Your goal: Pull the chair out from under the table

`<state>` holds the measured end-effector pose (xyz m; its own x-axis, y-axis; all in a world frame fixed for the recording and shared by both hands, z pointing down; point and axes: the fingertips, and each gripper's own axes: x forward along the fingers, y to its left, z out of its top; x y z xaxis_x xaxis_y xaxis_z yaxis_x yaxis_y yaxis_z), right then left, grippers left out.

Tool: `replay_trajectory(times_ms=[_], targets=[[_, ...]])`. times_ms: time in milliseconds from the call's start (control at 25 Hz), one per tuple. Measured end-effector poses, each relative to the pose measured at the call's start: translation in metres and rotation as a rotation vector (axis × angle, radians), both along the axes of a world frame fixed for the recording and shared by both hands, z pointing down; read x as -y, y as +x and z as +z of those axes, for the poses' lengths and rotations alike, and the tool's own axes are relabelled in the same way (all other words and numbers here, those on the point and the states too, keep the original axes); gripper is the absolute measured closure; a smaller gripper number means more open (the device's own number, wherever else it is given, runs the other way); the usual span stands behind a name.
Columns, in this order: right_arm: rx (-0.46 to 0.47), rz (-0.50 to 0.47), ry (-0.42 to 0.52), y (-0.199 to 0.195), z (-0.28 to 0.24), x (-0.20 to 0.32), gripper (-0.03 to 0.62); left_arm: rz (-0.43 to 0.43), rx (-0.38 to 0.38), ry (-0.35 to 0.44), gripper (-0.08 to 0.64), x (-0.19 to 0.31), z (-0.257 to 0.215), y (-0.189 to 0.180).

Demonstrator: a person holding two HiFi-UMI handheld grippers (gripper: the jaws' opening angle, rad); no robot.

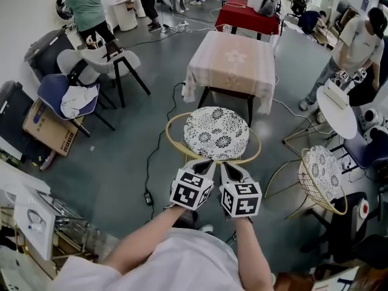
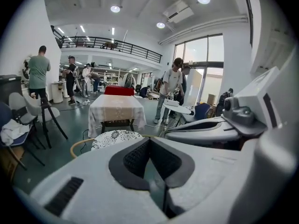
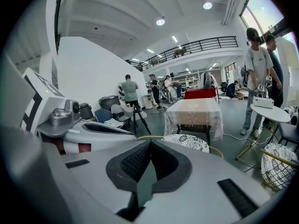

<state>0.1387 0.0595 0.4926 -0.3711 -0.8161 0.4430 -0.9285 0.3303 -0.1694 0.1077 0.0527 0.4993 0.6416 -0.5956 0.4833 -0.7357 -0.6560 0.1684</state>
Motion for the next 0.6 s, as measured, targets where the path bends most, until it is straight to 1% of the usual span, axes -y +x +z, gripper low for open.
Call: replay_trajectory(times_ms=[240, 600], targets=[[-0.008, -0.014, -0.002, -0.0051, 0.0004, -0.0014, 0.591, -0.012, 0.004, 0.001, 0.555, -0.0009, -0.0002, -0.005], [-0.007, -0.029, -0.001, -0.0051, 0.0032, -0.0042, 0.591, -0.008, 0.012, -0.003, 0.555, -0.0036, 0.0025, -0.0007]])
